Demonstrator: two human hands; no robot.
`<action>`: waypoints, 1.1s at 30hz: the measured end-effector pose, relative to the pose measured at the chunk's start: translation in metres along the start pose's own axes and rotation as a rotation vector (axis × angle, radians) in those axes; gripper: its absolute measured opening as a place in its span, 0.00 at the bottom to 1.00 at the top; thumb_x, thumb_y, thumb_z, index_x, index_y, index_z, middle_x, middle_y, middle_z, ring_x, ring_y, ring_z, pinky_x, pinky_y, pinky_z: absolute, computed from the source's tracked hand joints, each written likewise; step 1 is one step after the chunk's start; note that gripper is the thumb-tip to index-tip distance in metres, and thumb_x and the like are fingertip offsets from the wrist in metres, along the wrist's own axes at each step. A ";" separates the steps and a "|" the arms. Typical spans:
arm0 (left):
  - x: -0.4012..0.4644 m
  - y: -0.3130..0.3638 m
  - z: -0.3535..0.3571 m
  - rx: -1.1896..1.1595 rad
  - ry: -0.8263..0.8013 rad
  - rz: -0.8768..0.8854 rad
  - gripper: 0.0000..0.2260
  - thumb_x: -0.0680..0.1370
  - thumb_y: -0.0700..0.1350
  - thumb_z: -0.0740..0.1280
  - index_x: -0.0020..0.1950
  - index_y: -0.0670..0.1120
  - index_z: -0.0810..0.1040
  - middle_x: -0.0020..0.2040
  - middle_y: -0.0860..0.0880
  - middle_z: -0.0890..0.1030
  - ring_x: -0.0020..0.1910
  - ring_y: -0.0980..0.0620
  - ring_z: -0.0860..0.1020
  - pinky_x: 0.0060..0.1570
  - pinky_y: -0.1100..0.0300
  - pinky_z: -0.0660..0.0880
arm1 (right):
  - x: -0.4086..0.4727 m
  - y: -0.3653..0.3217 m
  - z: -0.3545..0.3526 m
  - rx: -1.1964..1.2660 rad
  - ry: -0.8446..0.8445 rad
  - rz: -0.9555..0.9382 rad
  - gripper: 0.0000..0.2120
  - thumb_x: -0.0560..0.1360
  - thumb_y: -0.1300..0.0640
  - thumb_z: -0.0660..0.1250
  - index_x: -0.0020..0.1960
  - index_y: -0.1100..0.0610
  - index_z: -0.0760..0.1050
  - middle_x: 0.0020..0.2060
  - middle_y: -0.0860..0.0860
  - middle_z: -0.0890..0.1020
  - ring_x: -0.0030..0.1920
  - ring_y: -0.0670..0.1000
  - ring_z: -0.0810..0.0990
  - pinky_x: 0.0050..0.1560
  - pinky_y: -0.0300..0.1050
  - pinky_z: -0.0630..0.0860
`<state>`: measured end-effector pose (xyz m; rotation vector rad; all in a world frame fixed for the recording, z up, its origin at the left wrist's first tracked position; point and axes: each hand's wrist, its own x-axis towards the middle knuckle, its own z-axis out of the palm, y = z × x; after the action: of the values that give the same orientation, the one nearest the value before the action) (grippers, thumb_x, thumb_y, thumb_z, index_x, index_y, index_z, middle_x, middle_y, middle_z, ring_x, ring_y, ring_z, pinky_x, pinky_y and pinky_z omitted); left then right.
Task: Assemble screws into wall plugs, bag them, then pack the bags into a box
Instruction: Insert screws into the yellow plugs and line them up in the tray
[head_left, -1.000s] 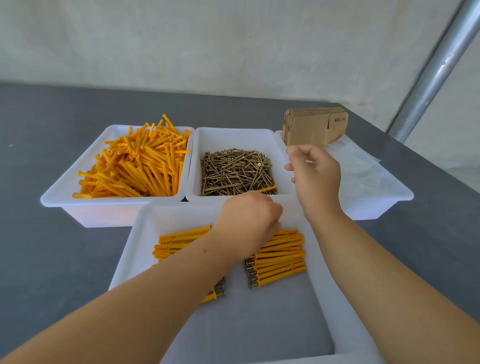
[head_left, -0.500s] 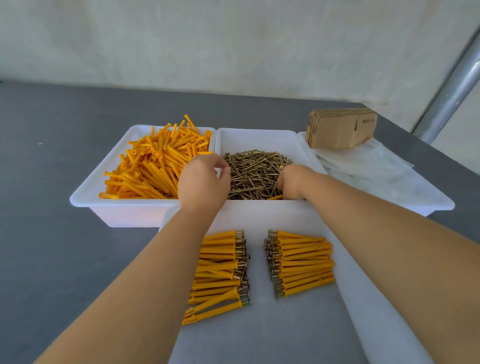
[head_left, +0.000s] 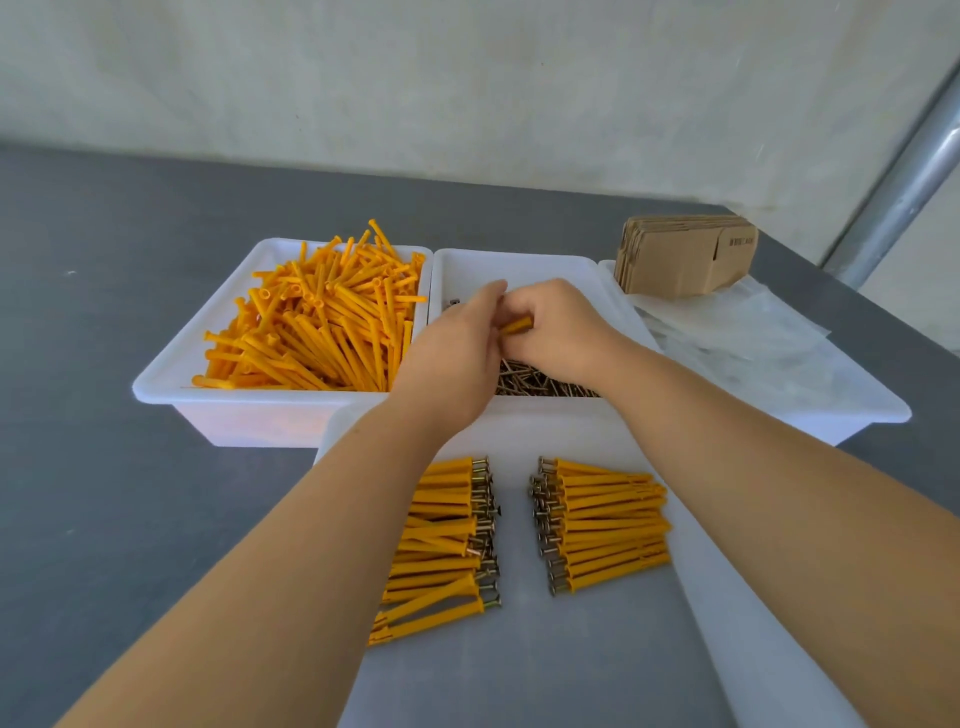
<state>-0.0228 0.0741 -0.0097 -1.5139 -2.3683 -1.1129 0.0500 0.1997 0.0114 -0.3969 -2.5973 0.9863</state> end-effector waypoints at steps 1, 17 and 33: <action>0.000 0.000 -0.001 -0.018 0.019 -0.034 0.21 0.83 0.41 0.57 0.77 0.45 0.62 0.62 0.40 0.79 0.59 0.41 0.77 0.54 0.51 0.73 | 0.001 -0.002 0.000 0.140 -0.004 0.051 0.11 0.72 0.65 0.71 0.50 0.52 0.83 0.43 0.50 0.86 0.46 0.47 0.84 0.50 0.46 0.81; -0.007 -0.019 -0.011 0.091 0.160 -0.257 0.13 0.84 0.46 0.55 0.56 0.44 0.78 0.37 0.48 0.75 0.35 0.47 0.72 0.29 0.58 0.60 | 0.029 -0.003 0.033 -0.665 -0.266 0.232 0.04 0.72 0.56 0.72 0.46 0.53 0.84 0.45 0.50 0.84 0.48 0.53 0.81 0.52 0.51 0.81; -0.018 0.013 -0.012 -0.304 -0.094 -0.065 0.10 0.84 0.46 0.58 0.56 0.48 0.79 0.29 0.54 0.69 0.29 0.56 0.67 0.33 0.59 0.64 | -0.055 0.002 -0.024 0.748 0.571 0.393 0.17 0.76 0.63 0.69 0.60 0.48 0.72 0.40 0.52 0.87 0.39 0.49 0.87 0.31 0.37 0.78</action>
<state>-0.0062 0.0567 -0.0027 -1.6210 -2.4109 -1.5070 0.1097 0.1946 0.0158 -0.8387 -1.5339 1.5899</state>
